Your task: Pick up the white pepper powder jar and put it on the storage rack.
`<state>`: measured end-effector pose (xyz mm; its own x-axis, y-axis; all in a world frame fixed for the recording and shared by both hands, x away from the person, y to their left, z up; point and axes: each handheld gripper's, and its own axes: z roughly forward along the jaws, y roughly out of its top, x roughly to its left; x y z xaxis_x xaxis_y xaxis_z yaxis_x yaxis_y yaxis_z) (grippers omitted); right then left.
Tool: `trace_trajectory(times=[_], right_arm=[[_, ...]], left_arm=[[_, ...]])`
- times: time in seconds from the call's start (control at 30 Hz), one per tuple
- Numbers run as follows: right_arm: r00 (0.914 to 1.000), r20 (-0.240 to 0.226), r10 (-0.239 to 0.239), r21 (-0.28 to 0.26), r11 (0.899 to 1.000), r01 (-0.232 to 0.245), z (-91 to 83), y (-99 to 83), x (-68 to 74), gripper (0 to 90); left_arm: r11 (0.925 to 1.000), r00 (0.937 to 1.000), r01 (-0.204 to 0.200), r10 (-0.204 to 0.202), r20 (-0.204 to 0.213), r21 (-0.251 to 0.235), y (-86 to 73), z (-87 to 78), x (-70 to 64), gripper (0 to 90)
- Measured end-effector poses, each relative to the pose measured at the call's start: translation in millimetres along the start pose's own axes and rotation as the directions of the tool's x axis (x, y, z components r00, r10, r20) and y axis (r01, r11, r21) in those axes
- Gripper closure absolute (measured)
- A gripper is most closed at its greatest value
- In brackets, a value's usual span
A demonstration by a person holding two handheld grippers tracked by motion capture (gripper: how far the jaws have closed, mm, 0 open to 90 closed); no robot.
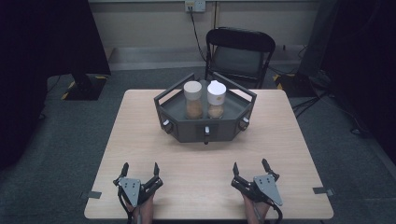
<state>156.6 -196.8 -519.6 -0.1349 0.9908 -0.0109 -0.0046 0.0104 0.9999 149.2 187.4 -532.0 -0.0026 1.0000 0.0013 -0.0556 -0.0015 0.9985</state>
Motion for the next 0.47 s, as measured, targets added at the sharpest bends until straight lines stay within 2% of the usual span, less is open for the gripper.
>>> trace_trajectory(times=[0.3,0.47], right_arm=[[1.0,0.007,-0.006,-0.005,1.0,0.006,0.0,-4.1,0.2,0.4],[0.9999,0.007,0.009,-0.015,1.0,-0.008,-0.8,-5.9,-1.2,0.5]], left_arm=[[1.0,1.0,-0.001,0.001,-0.001,-0.001,-0.2,-0.2,-0.1,0.0],[1.0,1.0,0.0,0.0,-0.002,0.0,0.0,-0.1,-0.3,0.0]])
